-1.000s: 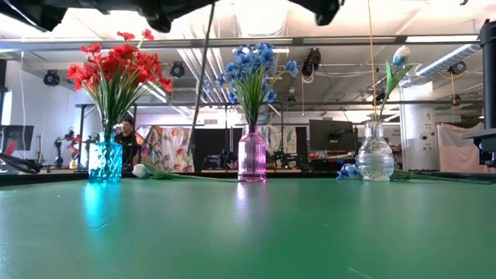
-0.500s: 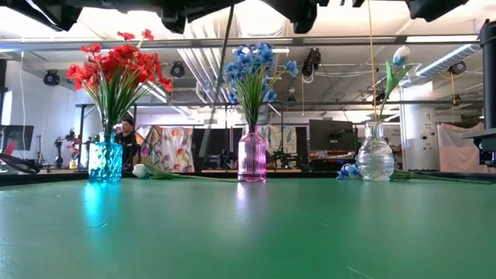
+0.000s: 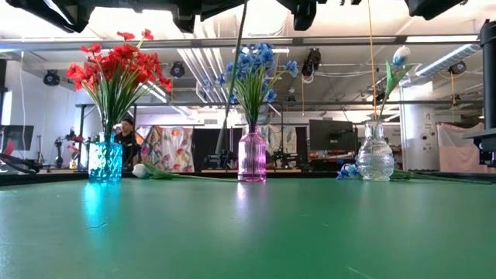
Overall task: Sort flowers into vase by color
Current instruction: Put the bottom white flower into the transparent vase
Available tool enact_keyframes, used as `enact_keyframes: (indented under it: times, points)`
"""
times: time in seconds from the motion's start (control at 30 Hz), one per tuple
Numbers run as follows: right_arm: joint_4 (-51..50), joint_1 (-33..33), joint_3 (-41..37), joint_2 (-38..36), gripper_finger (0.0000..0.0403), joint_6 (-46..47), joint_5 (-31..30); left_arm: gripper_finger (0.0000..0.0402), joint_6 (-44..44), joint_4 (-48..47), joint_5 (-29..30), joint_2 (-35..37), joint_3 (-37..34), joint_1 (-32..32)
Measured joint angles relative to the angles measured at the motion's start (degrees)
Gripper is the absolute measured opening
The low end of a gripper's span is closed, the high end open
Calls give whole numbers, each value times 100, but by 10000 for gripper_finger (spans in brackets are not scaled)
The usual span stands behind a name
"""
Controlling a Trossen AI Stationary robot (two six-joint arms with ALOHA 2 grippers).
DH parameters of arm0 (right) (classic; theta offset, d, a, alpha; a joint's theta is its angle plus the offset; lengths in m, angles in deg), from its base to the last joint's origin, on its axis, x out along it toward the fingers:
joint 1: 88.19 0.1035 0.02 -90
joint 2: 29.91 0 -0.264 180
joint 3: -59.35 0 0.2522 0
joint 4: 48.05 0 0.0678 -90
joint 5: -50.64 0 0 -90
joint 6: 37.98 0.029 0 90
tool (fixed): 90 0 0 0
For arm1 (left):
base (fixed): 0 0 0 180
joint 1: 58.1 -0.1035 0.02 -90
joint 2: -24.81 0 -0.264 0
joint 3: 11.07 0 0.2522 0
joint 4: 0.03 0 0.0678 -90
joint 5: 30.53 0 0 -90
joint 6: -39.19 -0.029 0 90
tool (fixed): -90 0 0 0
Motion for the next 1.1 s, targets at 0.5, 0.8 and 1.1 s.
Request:
enact_keyframes:
  times: [0.5, 0.8, 1.1]
  points:
    - [2, -2, 0, -24, 17, -45, -116, 22, 466, 41, -45, -17, 21, -22]
    - [-887, 0, 5, -582, 14, 156, -575, 175, 732, -31, 263, 64, 21, -20]
    - [-3907, -2, 188, -2472, 13, 781, -2977, 257, 1612, -1444, -697, 571, 19, -60]
